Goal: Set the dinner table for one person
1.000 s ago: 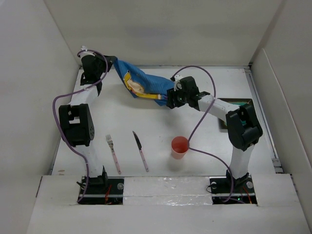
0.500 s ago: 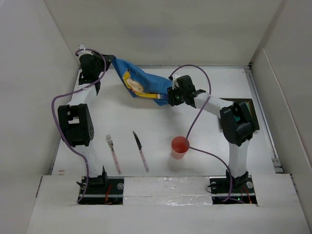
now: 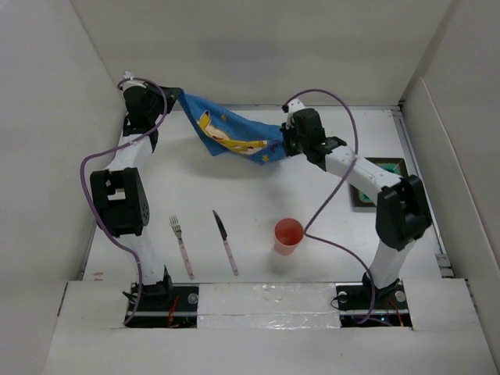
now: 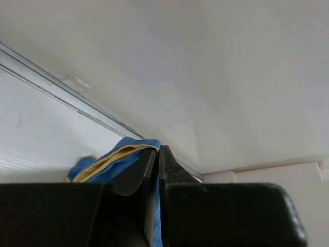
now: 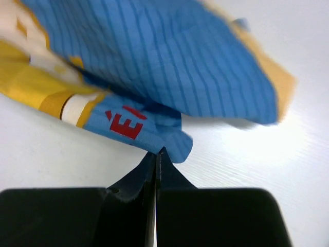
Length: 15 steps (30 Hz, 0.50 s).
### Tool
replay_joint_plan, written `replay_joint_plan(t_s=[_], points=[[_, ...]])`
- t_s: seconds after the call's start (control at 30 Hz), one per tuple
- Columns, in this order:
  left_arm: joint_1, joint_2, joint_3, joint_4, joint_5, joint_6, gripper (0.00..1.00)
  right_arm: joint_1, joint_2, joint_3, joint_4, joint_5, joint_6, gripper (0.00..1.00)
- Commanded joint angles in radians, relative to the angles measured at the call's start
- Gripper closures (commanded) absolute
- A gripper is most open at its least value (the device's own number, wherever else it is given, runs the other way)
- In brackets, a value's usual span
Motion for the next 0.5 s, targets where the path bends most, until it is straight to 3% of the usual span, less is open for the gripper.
replay_joint_plan(t_s=[0.0,0.3,0.47], points=[[0.032,-0.161,0.008,0.068,0.032,-0.038,1.00,0.006,-0.224,0.041,-0.020,0.177,-0.004,1.00],[0.032,-0.500,-0.133,0.108,-0.002,-0.055,1.00,-0.040,-0.566,0.140,-0.183,0.399,0.001,1.00],[0.032,-0.637,-0.208,0.151,0.001,-0.090,1.00,-0.040,-0.657,0.161,-0.198,0.413,0.007,1.00]])
